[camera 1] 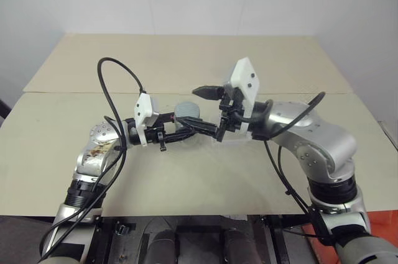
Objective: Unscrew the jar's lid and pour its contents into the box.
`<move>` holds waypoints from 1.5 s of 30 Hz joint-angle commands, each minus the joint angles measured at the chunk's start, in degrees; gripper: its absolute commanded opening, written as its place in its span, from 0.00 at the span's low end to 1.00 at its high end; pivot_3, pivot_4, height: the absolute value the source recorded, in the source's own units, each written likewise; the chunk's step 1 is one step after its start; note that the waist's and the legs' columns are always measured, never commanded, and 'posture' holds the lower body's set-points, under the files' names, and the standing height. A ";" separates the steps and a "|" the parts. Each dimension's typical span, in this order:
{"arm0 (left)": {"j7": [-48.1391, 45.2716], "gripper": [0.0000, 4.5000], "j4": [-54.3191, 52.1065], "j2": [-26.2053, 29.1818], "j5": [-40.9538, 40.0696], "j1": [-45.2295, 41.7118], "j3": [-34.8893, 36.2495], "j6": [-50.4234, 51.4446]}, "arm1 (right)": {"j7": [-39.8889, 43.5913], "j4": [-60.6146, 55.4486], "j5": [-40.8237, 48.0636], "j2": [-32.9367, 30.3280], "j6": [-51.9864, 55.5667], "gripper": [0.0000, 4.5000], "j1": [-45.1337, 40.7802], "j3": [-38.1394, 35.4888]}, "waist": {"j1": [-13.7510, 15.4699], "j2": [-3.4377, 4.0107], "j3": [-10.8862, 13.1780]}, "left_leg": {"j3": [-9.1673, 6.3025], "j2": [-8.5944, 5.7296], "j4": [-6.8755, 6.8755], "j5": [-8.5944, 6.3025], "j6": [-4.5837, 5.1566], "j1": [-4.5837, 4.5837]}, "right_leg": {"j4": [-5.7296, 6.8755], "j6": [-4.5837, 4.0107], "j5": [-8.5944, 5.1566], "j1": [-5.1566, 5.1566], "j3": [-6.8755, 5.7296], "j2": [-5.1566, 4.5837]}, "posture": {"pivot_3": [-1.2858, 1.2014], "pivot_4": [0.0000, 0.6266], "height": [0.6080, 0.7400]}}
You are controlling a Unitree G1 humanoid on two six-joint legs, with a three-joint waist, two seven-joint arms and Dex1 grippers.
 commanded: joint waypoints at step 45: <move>-3.26 0.42 2.55 1.95 0.53 1.73 0.48 -1.76 | -1.52 3.02 4.14 -2.88 2.65 0.62 -4.62 -12.72 | 0.01 0.00 0.00 | -0.01 -0.01 -0.01 0.00 0.00 -0.02 | -0.02 0.00 0.00 0.00 -0.03 -0.02 | 0.52 0.24 1.00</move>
